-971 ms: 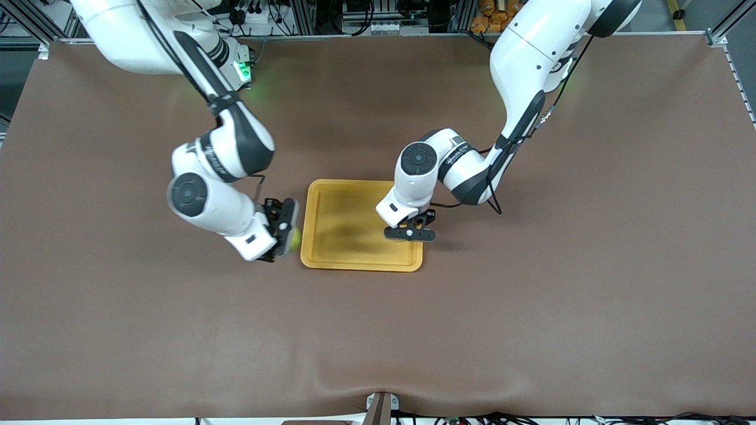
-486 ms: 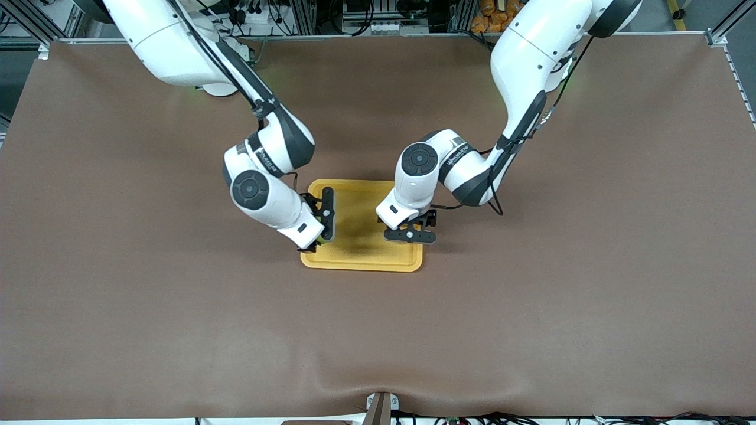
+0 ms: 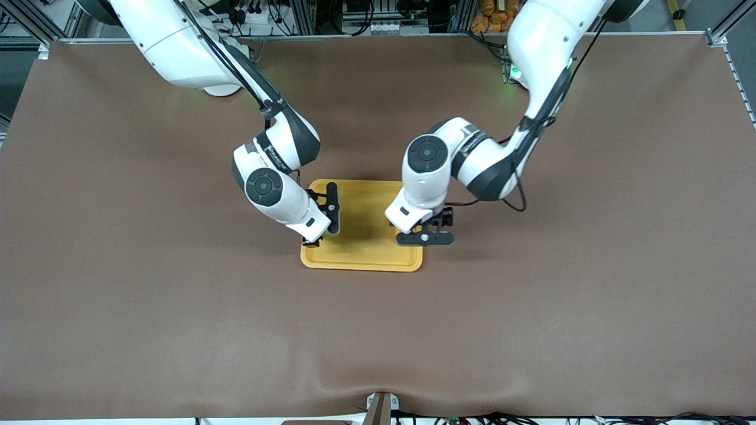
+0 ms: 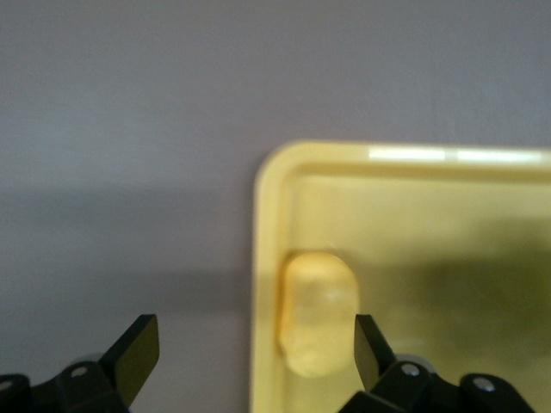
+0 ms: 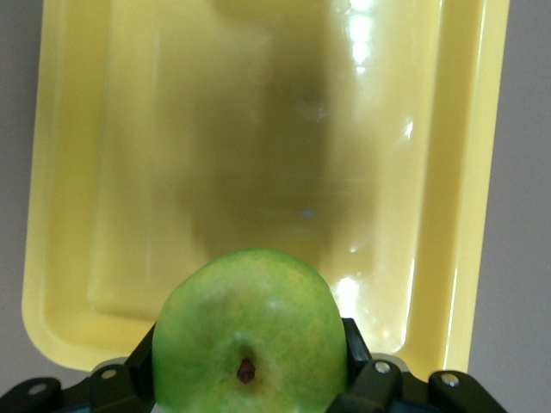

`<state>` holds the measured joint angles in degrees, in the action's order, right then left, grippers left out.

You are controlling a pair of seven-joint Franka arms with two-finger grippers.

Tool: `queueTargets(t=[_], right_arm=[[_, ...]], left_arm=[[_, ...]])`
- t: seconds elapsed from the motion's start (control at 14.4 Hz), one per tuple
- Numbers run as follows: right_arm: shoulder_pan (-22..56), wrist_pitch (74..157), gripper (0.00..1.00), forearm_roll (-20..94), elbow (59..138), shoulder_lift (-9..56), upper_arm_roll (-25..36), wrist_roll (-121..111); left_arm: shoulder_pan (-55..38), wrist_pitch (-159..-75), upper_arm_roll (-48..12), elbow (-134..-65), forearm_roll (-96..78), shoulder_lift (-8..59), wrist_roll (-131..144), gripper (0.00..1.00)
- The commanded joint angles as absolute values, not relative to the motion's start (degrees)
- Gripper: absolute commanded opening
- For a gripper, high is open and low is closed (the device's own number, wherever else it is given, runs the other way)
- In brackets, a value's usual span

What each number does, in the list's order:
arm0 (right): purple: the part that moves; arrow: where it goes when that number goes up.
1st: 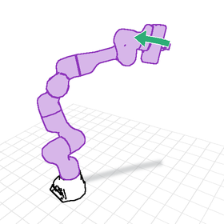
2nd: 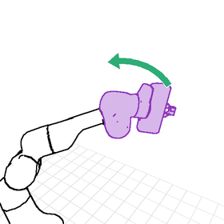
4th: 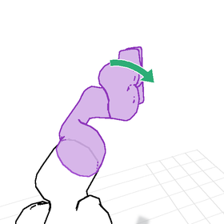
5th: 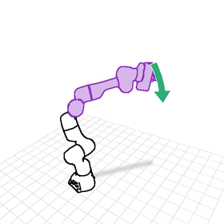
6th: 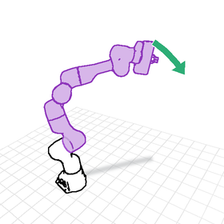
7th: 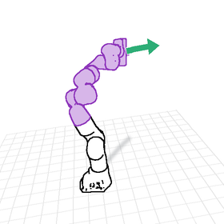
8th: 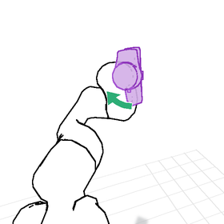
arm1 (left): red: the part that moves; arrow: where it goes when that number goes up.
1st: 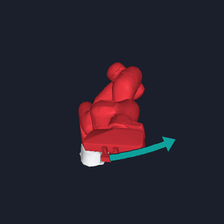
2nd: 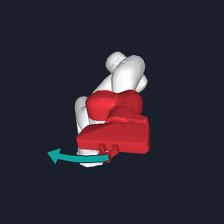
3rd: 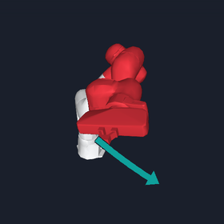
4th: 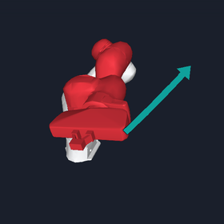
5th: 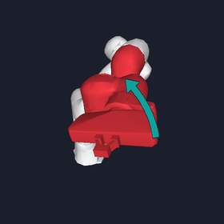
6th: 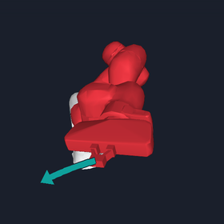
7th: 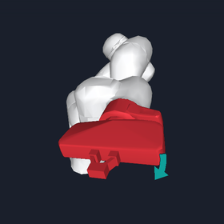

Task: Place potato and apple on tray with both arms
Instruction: 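Lower the potato onto the tray while the right gripper carries the apple over, then open the left gripper and withdraw it while the right gripper lowers the apple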

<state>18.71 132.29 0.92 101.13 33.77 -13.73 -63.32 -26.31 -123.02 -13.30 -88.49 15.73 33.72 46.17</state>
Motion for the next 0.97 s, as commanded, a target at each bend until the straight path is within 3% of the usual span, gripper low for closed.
queueTargets(t=[0.0, 0.62, 0.69, 0.76, 0.83, 0.9], right_arm=[[20.82, 134.47, 0.0, 0.18, 101.16, 34.71, -13.18, -63.46], [21.27, 135.79, 0.0, -0.62, 102.39, 35.68, -12.39, -63.11], [21.36, 135.79, 0.05, -0.7, 102.39, 35.86, -12.39, -63.11], [21.36, 135.97, 0.13, -1.23, 102.39, 36.12, -12.39, -63.11], [21.27, 135.97, 0.6, -1.4, 102.39, 36.12, -12.39, -63.11], [21.36, 135.88, 1.0, -1.41, 102.39, 36.12, -12.39, -63.11]], left_arm=[[-22.87, -118.4, -13.97, -89.38, 13.72, 28.84, 45.79, 1.0], [-11.44, -106.1, -14.06, -89.3, 13.45, 16.71, 31.83, 1.0], [-10.38, -104.6, -14.06, -89.3, 13.45, 15.48, 31.47, 1.0], [-9.76, -103.37, -14.06, -89.3, 13.45, 14.6, 31.46, 1.0], [-8.97, -102.32, -13.98, -89.3, 13.45, 13.46, 31.38, 1.0], [-8.36, -101.17, -13.97, -89.3, 13.45, 12.58, 30.42, 1.0]])
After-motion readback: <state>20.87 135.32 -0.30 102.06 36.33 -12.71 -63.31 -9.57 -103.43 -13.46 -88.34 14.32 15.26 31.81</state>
